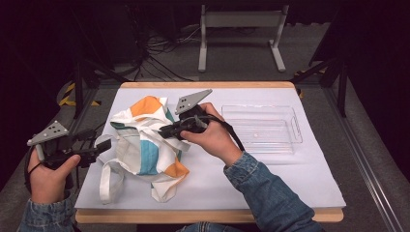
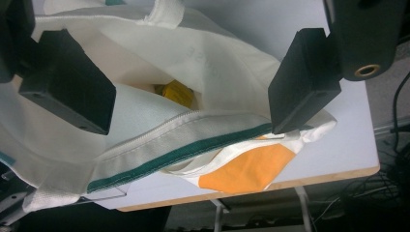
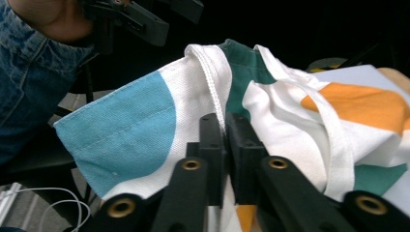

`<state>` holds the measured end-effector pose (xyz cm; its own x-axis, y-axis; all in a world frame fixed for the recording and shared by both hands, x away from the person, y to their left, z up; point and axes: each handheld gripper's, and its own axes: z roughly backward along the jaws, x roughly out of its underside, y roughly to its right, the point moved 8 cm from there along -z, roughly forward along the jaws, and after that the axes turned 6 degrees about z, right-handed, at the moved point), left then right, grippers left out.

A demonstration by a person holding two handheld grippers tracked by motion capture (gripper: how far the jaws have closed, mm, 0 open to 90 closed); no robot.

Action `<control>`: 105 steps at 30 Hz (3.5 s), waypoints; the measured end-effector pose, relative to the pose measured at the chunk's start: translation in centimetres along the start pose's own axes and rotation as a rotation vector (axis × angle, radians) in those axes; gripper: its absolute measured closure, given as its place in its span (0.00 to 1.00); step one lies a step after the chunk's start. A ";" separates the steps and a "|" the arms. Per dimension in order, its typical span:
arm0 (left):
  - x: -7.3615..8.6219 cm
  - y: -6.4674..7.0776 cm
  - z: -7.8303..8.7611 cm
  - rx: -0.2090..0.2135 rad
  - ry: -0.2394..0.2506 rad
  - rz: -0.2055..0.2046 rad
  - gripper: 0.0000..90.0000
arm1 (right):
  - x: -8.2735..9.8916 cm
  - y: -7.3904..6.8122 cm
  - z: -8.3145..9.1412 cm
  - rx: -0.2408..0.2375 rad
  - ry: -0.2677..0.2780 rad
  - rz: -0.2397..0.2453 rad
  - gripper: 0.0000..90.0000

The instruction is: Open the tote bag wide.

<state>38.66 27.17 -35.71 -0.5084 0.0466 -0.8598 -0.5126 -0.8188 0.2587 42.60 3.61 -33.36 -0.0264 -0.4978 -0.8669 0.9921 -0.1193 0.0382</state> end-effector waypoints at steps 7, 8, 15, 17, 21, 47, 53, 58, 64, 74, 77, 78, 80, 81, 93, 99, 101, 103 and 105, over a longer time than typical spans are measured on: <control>0.1 0.0 -0.1 0.004 -0.006 0.001 0.20 | -0.8 0.0 1.2 0.052 0.027 0.039 0.98; 0.1 0.0 -0.1 0.004 -0.006 0.001 0.20 | -0.9 0.0 1.6 0.063 0.034 0.042 0.98; 0.2 -0.1 -0.1 0.002 -0.011 -0.003 0.20 | -1.2 0.7 5.1 0.148 0.084 0.045 0.98; 0.2 0.0 -0.1 0.003 -0.013 -0.005 0.20 | -1.1 0.7 5.5 0.158 0.085 0.045 0.98; 0.2 0.0 -0.1 0.002 -0.013 -0.005 0.20 | -0.6 1.0 7.3 0.196 0.091 0.037 0.98; 0.6 -1.0 -0.3 -0.014 -0.023 0.025 0.20 | 7.2 1.5 12.4 0.295 0.126 -0.139 0.97; 0.8 -1.1 -0.4 -0.012 -0.032 0.027 0.20 | 8.1 1.7 13.2 0.323 0.116 -0.157 0.97; 1.0 -1.3 -0.4 -0.021 -0.046 0.006 0.20 | 8.6 1.8 13.7 0.334 0.110 -0.172 0.97; 1.1 -1.5 -0.8 -0.049 -0.064 -0.036 0.22 | 8.8 1.9 14.1 0.342 0.114 -0.182 0.97; 1.4 -0.1 -1.5 0.023 -0.104 -0.036 0.27 | 9.0 2.0 14.6 0.342 0.131 -0.194 0.97; 1.2 1.4 -1.3 0.090 -0.097 -0.042 0.27 | 9.2 2.1 14.7 0.344 0.123 -0.204 0.97; 1.1 1.7 -1.2 0.101 -0.098 -0.055 0.27 | 9.3 2.1 14.8 0.344 0.123 -0.209 0.97; 1.0 2.1 -1.2 0.115 -0.096 -0.063 0.27 | 9.3 2.1 14.8 0.344 0.124 -0.211 0.98; 1.0 2.4 -1.2 0.125 -0.102 -0.068 0.26 | 9.4 2.1 14.8 0.345 0.122 -0.213 0.97; 2.4 4.0 -2.5 0.143 -0.224 -0.137 0.39 | 9.3 2.0 14.8 0.343 0.123 -0.209 0.97; 2.7 4.9 -1.8 0.223 -0.248 -0.228 0.95 | 9.2 1.9 14.9 0.345 0.123 -0.207 0.97; 2.4 5.1 -1.1 0.239 -0.231 -0.241 0.97 | 9.2 1.8 15.0 0.345 0.123 -0.208 0.98; 2.3 5.3 -0.7 0.248 -0.223 -0.253 0.98 | 9.3 1.7 15.1 0.347 0.117 -0.207 0.98; 2.2 5.5 -0.3 0.257 -0.215 -0.262 0.98 | 9.3 1.6 15.2 0.347 0.116 -0.207 0.98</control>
<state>34.96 22.61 -36.30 -0.4566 0.3752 -0.8067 -0.7858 -0.5953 0.1679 42.10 -14.26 -33.80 -0.1872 -0.3354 -0.9233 0.8666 -0.4990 0.0056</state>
